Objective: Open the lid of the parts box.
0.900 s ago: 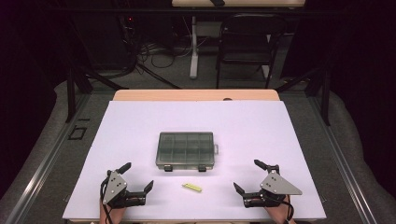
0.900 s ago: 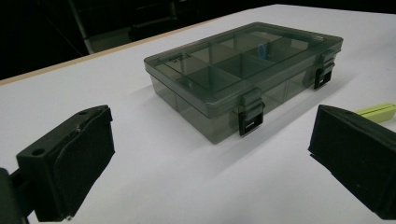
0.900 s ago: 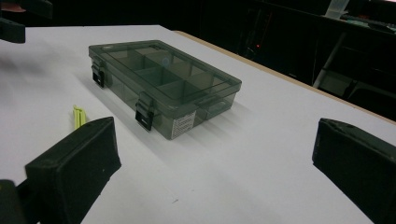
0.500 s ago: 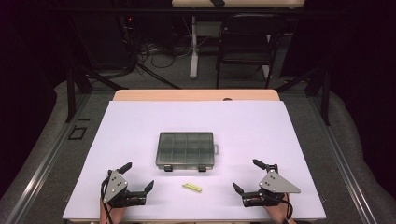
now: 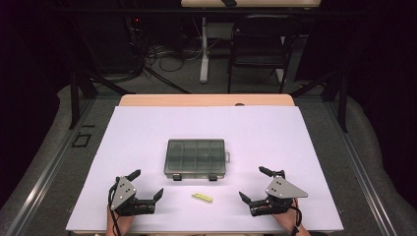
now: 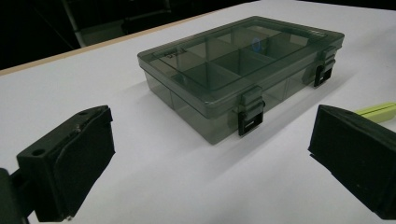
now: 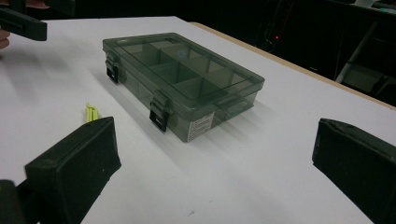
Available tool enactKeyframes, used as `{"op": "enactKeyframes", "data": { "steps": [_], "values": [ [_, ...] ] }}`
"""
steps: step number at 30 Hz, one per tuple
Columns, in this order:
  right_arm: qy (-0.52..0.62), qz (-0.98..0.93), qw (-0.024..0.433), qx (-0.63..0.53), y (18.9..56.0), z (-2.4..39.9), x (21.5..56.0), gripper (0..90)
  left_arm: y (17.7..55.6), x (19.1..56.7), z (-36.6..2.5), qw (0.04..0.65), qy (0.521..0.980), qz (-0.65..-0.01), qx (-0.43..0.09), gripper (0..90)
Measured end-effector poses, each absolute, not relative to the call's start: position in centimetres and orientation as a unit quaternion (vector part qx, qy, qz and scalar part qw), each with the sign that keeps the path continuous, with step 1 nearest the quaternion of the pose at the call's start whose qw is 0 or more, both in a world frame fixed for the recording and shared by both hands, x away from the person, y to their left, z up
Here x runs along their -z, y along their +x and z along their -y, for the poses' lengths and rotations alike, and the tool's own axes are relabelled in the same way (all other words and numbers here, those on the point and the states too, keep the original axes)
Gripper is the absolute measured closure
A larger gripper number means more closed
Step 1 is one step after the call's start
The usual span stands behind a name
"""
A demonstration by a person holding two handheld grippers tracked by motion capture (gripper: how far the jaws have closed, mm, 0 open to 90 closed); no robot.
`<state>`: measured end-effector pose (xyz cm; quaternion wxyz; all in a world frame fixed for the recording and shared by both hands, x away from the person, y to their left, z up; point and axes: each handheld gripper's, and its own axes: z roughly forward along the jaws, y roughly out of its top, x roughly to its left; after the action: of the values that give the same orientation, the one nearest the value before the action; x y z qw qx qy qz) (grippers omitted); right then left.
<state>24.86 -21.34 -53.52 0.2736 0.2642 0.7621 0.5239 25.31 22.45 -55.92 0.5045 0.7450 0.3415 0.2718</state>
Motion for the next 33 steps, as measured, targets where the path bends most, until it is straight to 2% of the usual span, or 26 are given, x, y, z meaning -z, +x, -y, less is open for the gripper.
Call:
{"op": "enactKeyframes", "data": {
  "steps": [20,33],
  "values": [
    [0.265,-0.784,0.245,-0.505,27.6,19.4,53.1,0.0,27.1,55.6,-21.3,0.499,0.763,-0.324,-0.253,0.0],
    [0.272,-0.799,0.21,-0.494,29.8,18.2,53.0,0.0,29.1,55.1,-20.8,0.486,0.777,-0.323,-0.237,0.0]
  ]
}}
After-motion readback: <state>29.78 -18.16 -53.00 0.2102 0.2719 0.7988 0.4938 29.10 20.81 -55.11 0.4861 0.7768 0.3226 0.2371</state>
